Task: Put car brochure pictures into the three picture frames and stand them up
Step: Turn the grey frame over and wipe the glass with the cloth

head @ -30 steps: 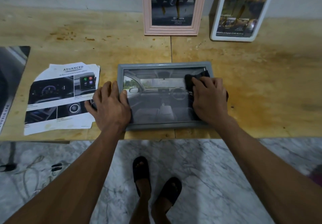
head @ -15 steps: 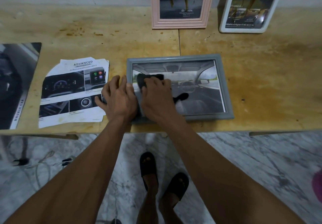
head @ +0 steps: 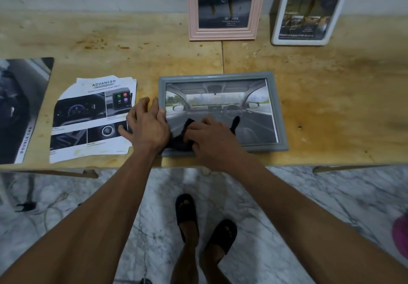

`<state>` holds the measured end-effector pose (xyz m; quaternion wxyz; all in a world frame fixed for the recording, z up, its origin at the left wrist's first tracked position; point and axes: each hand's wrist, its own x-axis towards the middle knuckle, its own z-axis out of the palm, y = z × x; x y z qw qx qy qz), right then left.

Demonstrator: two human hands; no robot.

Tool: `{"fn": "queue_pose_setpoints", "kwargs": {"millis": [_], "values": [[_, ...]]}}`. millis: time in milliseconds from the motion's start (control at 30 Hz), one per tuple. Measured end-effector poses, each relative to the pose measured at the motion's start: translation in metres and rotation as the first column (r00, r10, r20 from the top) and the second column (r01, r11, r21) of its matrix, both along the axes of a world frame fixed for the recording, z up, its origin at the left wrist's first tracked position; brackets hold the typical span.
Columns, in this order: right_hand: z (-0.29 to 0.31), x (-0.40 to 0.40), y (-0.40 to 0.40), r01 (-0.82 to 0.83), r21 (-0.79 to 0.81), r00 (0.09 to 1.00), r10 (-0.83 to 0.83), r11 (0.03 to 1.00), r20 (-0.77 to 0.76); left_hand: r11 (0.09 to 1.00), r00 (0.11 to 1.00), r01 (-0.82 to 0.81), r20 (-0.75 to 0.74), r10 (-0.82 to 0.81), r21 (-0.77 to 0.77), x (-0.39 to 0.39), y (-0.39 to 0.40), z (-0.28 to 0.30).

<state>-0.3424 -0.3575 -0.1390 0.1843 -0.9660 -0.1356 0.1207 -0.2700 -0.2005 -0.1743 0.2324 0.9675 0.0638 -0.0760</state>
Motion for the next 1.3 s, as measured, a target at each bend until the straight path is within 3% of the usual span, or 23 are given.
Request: {"fn": "queue_pose_setpoints", "kwargs": {"millis": [167, 367, 533, 700, 1100, 1300], "values": [[-0.007, -0.026, -0.077, 0.089, -0.094, 0.988, -0.075, 0.992, 0.137, 0.994, 0.994, 0.025, 0.108, -0.036, 0.102, -0.008, -0.005, -0.004], [-0.003, -0.028, -0.128, 0.151, -0.192, 0.97, -0.107, 0.97, 0.218, 0.99, 0.991, 0.034, 0.12, -0.051, 0.138, -0.01, -0.01, -0.007], [0.003, 0.028, -0.133, 0.414, -0.097, 0.862, -0.355, 0.905, 0.363, 0.992, 0.992, 0.029, 0.121, -0.044, 0.121, -0.01, -0.009, -0.008], [-0.022, 0.03, -0.135, 0.352, -0.228, 0.926, -0.303, 0.908, 0.224, 0.991, 0.99, 0.019, 0.133, -0.037, 0.131, -0.011, -0.008, -0.01], [-0.018, -0.04, -0.133, 0.337, -0.037, 0.92, -0.321, 0.941, 0.226, 0.994, 0.991, -0.012, 0.132, -0.003, 0.107, -0.013, -0.015, -0.006], [-0.009, -0.049, -0.141, 0.195, 0.031, 0.952, -0.197, 0.98, 0.236, 0.995, 0.992, -0.01, 0.124, -0.002, 0.095, -0.013, -0.016, -0.004]]}}
